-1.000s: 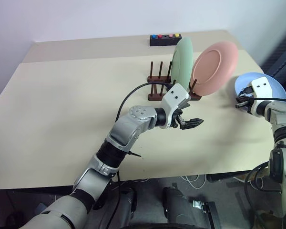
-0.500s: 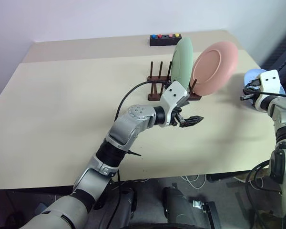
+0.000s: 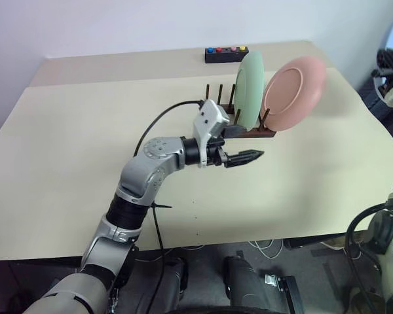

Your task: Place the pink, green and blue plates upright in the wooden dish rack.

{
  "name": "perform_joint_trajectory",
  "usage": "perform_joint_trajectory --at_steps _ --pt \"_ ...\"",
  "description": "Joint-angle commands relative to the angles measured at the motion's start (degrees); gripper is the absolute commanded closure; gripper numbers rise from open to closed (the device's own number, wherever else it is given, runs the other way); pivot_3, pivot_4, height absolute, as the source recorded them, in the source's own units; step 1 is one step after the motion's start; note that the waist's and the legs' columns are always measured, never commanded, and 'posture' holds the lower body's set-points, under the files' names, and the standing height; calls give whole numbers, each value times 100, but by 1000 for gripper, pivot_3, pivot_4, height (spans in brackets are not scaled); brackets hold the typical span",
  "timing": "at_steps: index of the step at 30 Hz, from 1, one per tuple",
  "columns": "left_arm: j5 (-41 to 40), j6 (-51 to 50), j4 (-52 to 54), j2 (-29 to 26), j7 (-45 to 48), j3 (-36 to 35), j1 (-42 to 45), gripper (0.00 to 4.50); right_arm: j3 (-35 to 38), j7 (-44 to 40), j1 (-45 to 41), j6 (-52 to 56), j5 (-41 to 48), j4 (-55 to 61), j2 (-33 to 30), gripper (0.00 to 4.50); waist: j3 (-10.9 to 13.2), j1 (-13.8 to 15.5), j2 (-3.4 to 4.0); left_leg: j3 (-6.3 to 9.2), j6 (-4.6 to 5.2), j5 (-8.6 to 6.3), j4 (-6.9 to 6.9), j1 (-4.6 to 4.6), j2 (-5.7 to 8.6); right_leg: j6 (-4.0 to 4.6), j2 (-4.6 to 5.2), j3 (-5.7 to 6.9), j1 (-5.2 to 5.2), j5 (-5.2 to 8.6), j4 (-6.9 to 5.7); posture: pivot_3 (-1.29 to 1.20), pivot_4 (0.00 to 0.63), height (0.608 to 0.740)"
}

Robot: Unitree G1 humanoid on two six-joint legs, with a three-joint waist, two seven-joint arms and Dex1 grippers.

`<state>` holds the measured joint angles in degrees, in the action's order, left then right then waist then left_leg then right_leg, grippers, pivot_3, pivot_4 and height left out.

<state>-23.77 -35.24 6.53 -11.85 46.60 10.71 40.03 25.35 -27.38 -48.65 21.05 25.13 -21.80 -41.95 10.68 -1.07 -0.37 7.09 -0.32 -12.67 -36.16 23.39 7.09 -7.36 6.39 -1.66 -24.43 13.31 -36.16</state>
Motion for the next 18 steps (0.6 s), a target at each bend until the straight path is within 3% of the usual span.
perform_joint_trajectory --at_steps 1,12,18 --pt "-218 134 373 -433 254 -375 -163 513 251 -94 -298 544 944 1119 187 4449 -2 3 4 0 0 0 1 0 -1 0 0 -1 -2 0 -1 0 150 740" --pt "-894 198 510 -1877 952 -1484 -775 513 53 -19 -1025 1330 2477 2240 935 4449 -2 27 4 5 25 -15 -1 4 2 1 3 0 -4 0 2 0 150 740" --pt "-1726 -188 476 -2088 925 -2200 -932 513 73 279 -1262 1577 3478 2389 1787 4449 -2 4 5 8 26 -15 5 4 -1 2 2 0 -12 -1 -2 0 150 740"
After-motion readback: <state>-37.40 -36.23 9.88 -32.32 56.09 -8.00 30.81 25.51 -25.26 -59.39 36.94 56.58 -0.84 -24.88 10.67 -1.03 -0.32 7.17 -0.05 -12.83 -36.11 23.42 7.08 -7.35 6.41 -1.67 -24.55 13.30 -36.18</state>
